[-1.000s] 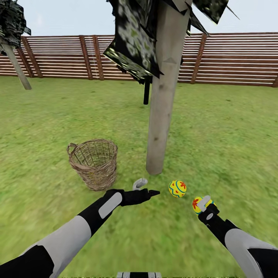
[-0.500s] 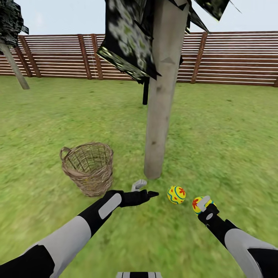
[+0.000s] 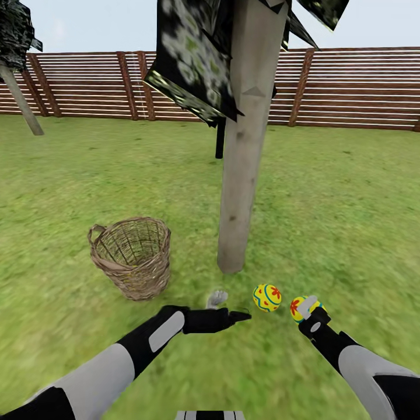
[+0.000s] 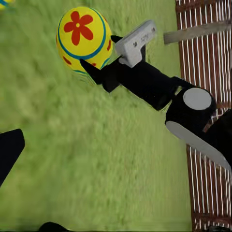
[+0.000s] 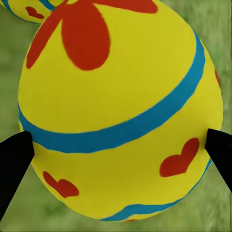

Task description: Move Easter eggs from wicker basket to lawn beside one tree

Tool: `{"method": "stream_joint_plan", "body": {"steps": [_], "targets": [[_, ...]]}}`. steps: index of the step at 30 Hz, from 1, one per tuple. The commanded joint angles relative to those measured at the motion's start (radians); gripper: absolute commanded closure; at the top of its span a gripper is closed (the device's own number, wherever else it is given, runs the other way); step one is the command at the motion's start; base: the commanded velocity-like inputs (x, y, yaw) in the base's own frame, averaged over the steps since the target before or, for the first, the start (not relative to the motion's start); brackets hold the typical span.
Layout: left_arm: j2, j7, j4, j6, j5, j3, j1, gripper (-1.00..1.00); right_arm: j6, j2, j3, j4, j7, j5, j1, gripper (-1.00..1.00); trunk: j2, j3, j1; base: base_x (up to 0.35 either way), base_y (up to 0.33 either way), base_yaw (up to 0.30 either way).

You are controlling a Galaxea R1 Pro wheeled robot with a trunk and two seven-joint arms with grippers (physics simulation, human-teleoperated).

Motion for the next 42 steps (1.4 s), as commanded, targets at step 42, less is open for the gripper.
{"method": "stream_joint_plan", "body": {"steps": [42], "targets": [[0.045, -0.045, 0.002, -0.004, 0.013, -0.047, 0.012, -1.0, -0.035, -0.001, 0.004, -0.003, -0.148, 0.01, 0.0, 1.0, -0.002, -0.028, 0.003, 0.087, 0.003, 0.0]]}}
